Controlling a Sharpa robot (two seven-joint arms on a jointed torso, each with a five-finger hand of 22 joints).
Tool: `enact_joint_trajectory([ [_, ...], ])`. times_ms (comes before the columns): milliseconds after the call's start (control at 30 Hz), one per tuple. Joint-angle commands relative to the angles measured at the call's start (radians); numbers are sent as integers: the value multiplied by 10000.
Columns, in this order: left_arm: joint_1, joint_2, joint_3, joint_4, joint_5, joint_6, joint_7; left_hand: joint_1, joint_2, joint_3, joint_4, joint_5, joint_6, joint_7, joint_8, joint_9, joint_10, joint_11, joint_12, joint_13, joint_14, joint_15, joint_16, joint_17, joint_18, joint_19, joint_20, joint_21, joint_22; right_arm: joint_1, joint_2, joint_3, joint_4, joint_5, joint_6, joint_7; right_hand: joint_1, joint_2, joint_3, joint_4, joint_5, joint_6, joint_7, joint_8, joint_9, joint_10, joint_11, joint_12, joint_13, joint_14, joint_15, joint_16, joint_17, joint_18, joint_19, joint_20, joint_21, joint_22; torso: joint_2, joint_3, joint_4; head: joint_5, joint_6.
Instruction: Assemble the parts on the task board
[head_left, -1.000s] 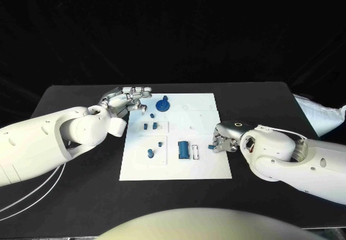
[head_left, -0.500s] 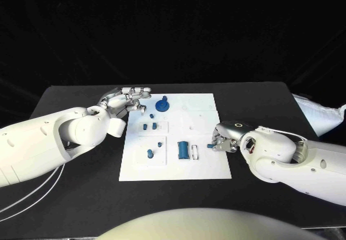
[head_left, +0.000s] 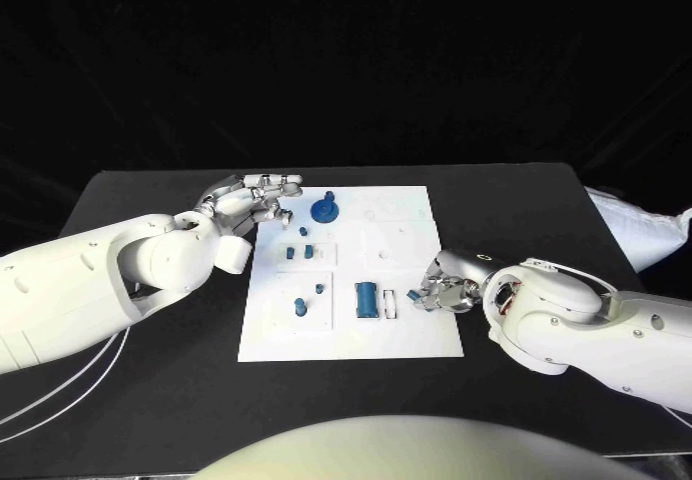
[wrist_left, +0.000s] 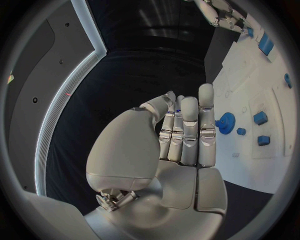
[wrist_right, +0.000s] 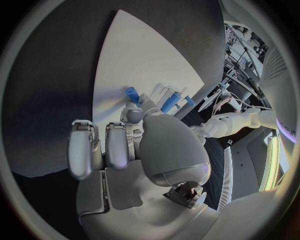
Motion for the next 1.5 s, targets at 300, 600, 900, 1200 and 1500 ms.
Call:
enact_joint_trajectory([
  [300, 4, 25, 6, 15, -42, 231, 13, -73, 63, 47, 13, -2, -78, -8, 13, 7, -54, 0, 39, 15, -85, -15, -61, -10, 100, -76, -10, -51, -9, 19, 249, 0, -3, 1558, -692, -37, -518, -383, 517, 325, 387, 94, 11, -93, -6, 74, 64, 203, 172, 598, -61, 78, 73, -27, 97, 25, 80, 769, -9, 3, -1, -15, -19],
  [600, 4, 28, 5, 10, -50, 256, -8, -73, 63, 47, 13, -2, -78, -8, 13, 7, -54, 0, 39, 15, -85, -15, -61, -10, 100, -76, -10, -51, -9, 15, 485, 0, -69, 1795, -905, -17, -754, -595, 677, 509, 763, 146, 5, -93, 26, 137, 62, 338, 301, 605, -62, 98, 102, -33, 115, 25, 101, 799, 1, 0, -4, 3, -36],
  [900, 4, 37, 5, 7, -59, 301, -32, -73, 63, 47, 13, -2, -78, -8, 13, 7, -54, 0, 39, 15, -85, -15, -61, -10, 100, -76, -10, -51, -9, 10, 659, 0, -128, 1884, -744, -10, -931, -715, 686, 639, 940, 152, 20, -102, 43, 139, 76, 346, 328, 602, -53, 94, 98, -30, 108, 29, 93, 792, -3, -1, -2, 9, -41],
  [1200, 4, 32, 5, 15, -75, 344, -49, -91, 63, 46, 17, -3, -80, -7, 17, 8, -78, 5, 54, 19, -120, -11, -93, -65, 100, -86, -5, -70, -16, 1, 767, 0, -186, 1951, -390, -47, -1185, -804, 624, 859, 1343, 189, 21, -96, 79, 175, 82, 426, 415, 605, -45, 106, 117, -34, 116, 39, 103, 811, -3, -2, -11, -1, -60],
  [1500, 4, 24, 5, 27, -83, 374, -71, -93, 64, 46, 18, -3, -80, -7, 17, 8, -79, 5, 54, 19, -121, -10, -94, -67, 100, -86, -5, -70, -16, 0, 805, 0, -195, 1959, -259, -36, -1676, -891, 240, 1321, 1907, 270, 4, -59, 157, 264, 74, 594, 574, 615, -50, 149, 175, -43, 141, 35, 129, 852, -5, 0, -7, 17, -75],
])
